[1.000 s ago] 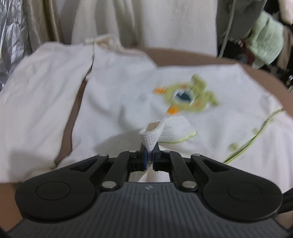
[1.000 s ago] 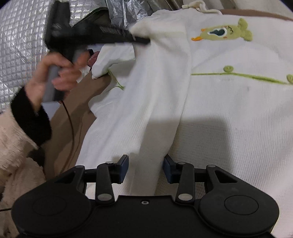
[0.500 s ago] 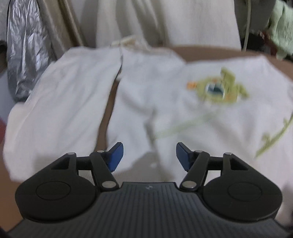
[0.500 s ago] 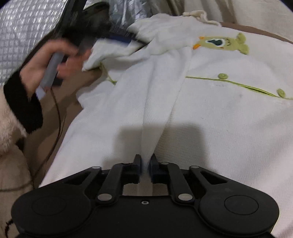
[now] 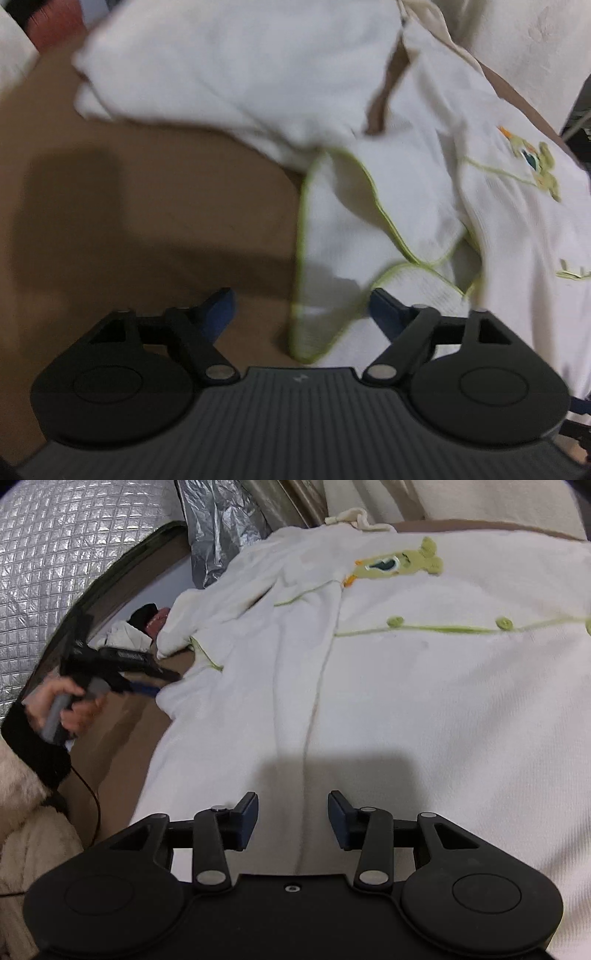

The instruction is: Fold clothes

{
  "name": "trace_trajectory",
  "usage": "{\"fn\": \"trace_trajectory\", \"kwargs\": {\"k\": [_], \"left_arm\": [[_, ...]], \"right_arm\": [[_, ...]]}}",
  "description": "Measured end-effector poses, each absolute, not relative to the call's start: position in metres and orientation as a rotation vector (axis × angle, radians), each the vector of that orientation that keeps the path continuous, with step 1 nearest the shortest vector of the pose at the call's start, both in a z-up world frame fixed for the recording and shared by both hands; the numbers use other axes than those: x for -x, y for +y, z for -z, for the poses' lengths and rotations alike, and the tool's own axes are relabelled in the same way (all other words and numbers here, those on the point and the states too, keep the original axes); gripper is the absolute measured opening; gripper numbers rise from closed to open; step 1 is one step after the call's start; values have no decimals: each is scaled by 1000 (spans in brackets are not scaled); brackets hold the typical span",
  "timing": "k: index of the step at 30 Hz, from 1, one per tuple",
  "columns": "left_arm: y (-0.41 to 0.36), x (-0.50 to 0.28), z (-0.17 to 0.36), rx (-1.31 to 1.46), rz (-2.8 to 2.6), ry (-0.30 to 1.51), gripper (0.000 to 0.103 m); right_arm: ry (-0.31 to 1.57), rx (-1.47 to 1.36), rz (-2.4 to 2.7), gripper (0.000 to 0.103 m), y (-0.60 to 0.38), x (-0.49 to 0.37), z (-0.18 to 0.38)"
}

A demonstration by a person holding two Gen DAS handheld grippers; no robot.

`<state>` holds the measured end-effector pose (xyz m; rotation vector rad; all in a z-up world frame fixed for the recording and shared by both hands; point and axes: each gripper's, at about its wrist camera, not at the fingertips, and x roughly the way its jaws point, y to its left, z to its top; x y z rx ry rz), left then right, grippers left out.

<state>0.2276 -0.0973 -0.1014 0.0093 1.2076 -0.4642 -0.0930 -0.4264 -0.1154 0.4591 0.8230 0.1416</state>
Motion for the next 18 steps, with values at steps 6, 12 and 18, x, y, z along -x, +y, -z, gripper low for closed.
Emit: {"fn": "trace_trajectory", "kwargs": {"k": [6, 12, 18], "left_arm": [[-113, -204, 80, -72, 469, 1052, 4], [-104, -165, 56, -196, 368, 985, 21], [-103, -96, 46, -265, 478, 921, 41]], "right_arm": [[755, -328, -167, 48, -404, 99, 83], [857, -146, -259, 53, -385, 118, 81], [967, -182, -285, 53, -400, 145, 109]]}}
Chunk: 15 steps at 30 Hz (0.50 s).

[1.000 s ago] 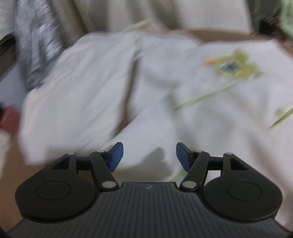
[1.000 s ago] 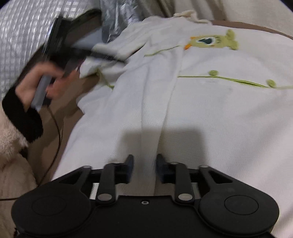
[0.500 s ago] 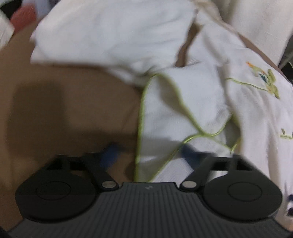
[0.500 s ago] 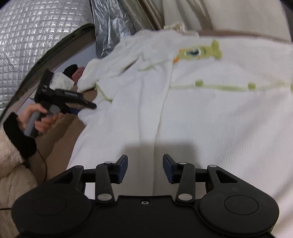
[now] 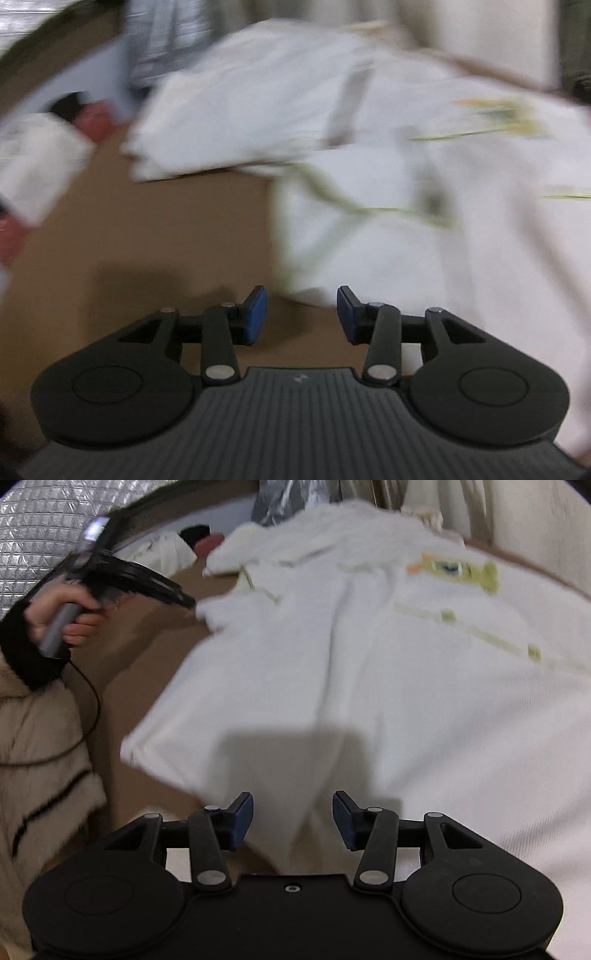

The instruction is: Fold clothes

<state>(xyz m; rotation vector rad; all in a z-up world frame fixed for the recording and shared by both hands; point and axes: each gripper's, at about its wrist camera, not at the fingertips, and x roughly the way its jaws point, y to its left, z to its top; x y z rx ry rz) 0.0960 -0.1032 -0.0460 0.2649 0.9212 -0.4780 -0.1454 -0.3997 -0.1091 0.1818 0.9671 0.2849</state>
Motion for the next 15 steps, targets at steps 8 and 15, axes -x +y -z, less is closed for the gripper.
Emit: {"fn": "trace_trajectory", "kwargs": {"k": [8, 15], "left_arm": [[-165, 3, 67, -362, 1022, 1092, 70], [-159, 27, 91, -440, 1035, 1207, 68]], "right_arm": [[944, -158, -375, 35, -390, 144, 120], [987, -332, -599, 7, -414, 141, 95]]}}
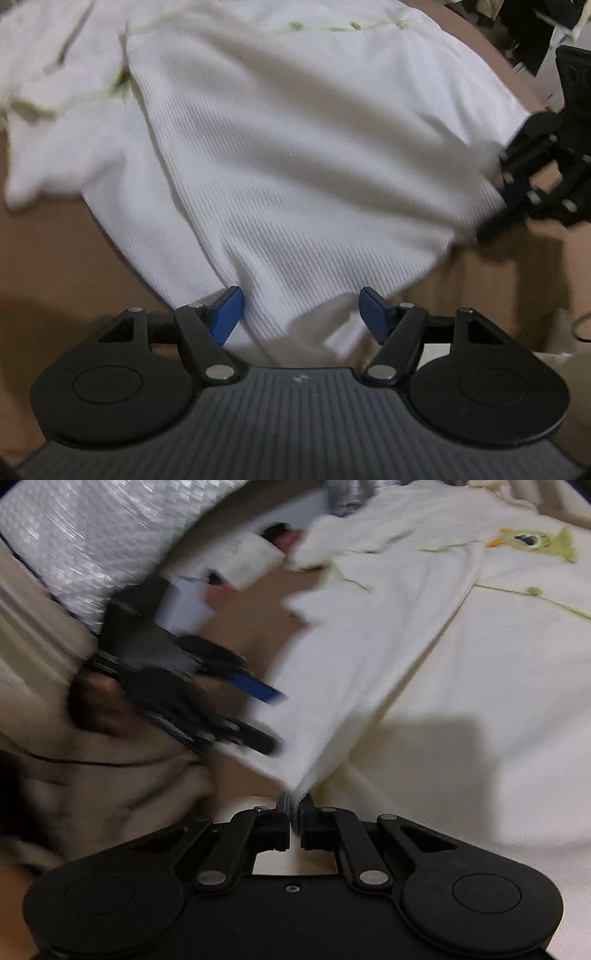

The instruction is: Fold clothes

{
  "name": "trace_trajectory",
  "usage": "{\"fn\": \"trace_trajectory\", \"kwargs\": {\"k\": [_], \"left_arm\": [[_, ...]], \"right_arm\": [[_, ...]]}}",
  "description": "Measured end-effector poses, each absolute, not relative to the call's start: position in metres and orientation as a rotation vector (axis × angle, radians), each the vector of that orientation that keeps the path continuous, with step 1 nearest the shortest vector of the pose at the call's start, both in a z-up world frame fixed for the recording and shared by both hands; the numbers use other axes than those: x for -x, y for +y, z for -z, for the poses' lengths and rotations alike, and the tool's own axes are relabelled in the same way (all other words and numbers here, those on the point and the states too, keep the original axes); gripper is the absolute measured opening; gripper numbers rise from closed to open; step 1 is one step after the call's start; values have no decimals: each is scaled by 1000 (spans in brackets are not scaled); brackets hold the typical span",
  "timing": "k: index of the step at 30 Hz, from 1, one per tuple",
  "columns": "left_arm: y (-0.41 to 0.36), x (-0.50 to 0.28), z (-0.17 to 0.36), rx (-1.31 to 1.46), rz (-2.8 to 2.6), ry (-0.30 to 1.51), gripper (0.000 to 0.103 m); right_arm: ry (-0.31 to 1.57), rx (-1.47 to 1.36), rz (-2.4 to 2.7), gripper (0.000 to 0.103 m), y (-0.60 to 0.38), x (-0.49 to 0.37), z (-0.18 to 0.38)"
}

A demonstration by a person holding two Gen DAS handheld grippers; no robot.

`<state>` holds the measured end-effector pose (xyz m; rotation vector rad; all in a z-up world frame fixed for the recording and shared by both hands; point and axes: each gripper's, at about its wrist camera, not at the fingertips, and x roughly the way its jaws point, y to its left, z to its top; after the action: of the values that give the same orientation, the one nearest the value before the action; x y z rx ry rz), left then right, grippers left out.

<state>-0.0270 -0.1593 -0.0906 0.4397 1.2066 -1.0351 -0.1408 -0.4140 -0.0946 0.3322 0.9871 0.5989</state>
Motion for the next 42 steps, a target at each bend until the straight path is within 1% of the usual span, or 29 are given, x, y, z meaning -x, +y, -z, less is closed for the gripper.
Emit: {"fn": "trace_trajectory", "kwargs": {"k": [3, 6, 7, 8, 9, 10, 11, 16, 18, 20, 22, 24, 25, 26, 28, 33, 38, 40, 42], "left_arm": [[-158, 26, 98, -447, 1021, 1251, 68], [-160, 26, 95, -482, 1027, 1243, 69], [-161, 24, 92, -479, 1029, 1246, 69], [-158, 24, 86, -458, 1037, 1248, 69], [-155, 18, 76, -432, 1044, 1236, 69], [-153, 12, 67, -407, 1051, 1224, 69], [-151, 6, 57, -383, 1058, 1211, 70], [-150, -59, -6, -362, 998, 1012, 71], [-159, -103, -25, -349, 934, 931, 75], [-177, -159, -33, -296, 862, 877, 77], [-203, -215, -29, -271, 806, 860, 77], [-224, -268, -23, -261, 756, 861, 77], [-238, -289, -14, -254, 737, 862, 77], [-251, -309, -6, -247, 718, 863, 74], [-278, -350, 11, -233, 681, 865, 74], [-327, -407, 34, -226, 649, 899, 76], [-370, -461, 77, -230, 597, 939, 77], [-377, -470, 84, -214, 583, 950, 79], [-383, -480, 91, -198, 569, 960, 91]], "right_arm": [[1144, -199, -501, 7, -411, 135, 108], [1207, -205, -470, 9, -409, 132, 117], [1183, -187, -471, 13, -408, 134, 110], [1151, -163, -473, 24, -407, 137, 100], [1109, -141, -472, 32, -410, 140, 88], [1062, -120, -468, 43, -415, 143, 74], [1021, -106, -461, 44, -420, 142, 59], [869, -64, -341, 45, -466, 105, -9], [825, -84, -279, 46, -492, 79, -24], [786, -140, -227, 46, -521, 50, -32], [746, -219, -184, 46, -546, 23, -25], [718, -319, -133, 46, -575, -4, -5], [704, -370, -107, 46, -589, -18, 6], [690, -421, -81, 46, -604, -31, 16], [674, -500, -46, 46, -621, -55, 40], [669, -622, -28, 46, -658, -108, 77], [716, -618, -19, 46, -673, -157, 96], [726, -621, -26, 46, -674, -174, 101], [731, -631, -34, 46, -676, -188, 105]]}}
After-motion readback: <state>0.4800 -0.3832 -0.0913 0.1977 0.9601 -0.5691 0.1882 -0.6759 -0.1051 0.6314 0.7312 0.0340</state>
